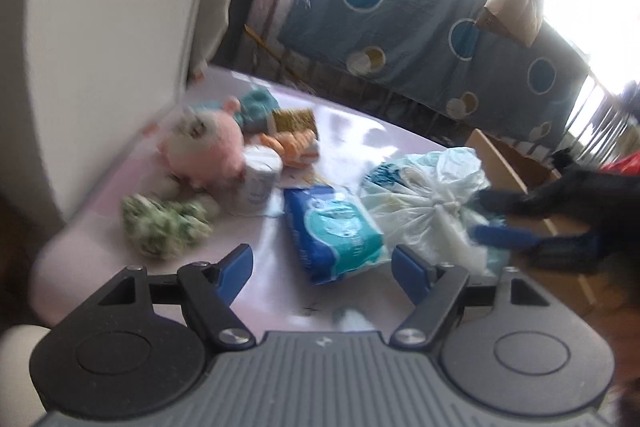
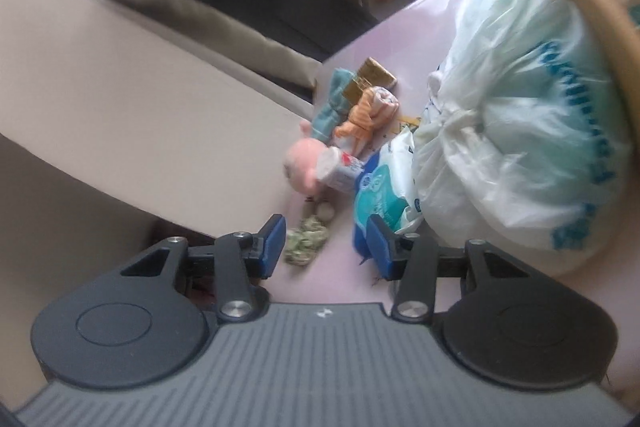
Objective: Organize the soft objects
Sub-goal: 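Move the right tool to the blue-and-white wipes packet on the table, then grasp the blue-and-white wipes packet with the right tool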
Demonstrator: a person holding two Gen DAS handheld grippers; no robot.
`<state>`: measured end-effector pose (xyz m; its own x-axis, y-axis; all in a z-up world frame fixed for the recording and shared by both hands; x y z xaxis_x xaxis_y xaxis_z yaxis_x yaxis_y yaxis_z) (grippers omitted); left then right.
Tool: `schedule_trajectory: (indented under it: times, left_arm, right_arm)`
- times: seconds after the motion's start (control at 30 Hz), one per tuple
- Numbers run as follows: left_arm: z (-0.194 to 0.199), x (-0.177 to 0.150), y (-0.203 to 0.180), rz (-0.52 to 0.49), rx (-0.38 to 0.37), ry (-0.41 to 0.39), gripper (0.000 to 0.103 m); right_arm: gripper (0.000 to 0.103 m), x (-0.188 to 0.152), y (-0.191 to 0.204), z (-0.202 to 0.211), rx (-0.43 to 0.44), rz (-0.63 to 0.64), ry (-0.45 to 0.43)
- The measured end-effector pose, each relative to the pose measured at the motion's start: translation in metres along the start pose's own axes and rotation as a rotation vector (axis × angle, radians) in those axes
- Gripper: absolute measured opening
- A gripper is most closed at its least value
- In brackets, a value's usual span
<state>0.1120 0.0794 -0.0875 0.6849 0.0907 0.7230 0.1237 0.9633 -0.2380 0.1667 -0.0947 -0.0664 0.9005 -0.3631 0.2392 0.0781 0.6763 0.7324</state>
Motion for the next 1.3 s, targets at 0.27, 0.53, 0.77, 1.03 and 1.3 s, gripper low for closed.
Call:
schedule_trajectory:
  times: [0.27,0.53,0.77,1.03,1.3]
  left_arm:
    - [-0.062,0.006,-0.002,0.04,-0.081,0.139,0.075]
    - [-0.115,0.0,0.01,0.117,-0.119,0.265,0.074]
    - [-0.126,-0.006,0.008,0.161,-0.151,0.288,0.068]
    - [-0.098,-0.022,0.001,0.128,-0.185,0.323,0.069]
    - [-0.05,-0.046,-0.005,0.044,-0.239,0.343,0.069]
  right_arm:
    - [0.031,0.015,-0.016,-0.073,-0.113,-0.01,0.002]
    - [0.03,0.03,-0.034,-0.108,-0.236,-0.012,0.005]
    - [0.032,0.023,-0.041,-0.125,-0.235,-0.046,0.065]
    - [0.032,-0.002,-0.044,-0.111,-0.223,-0.079,0.13]
    - [0.033,-0.05,-0.061,-0.073,-0.177,-0.157,0.208]
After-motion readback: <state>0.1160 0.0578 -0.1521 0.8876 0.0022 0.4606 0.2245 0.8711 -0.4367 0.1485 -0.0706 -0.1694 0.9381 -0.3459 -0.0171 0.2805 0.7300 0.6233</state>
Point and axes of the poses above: each gripper's, at about its wrist camera, not at the fingertips, and z roughly against the way its jaws point, y to its left, x to its top, the point moved 8 cm from there along -z, roughly the way its jaws point, and after that the axes turned 12 degrees about -z, right-handed, at the moved point
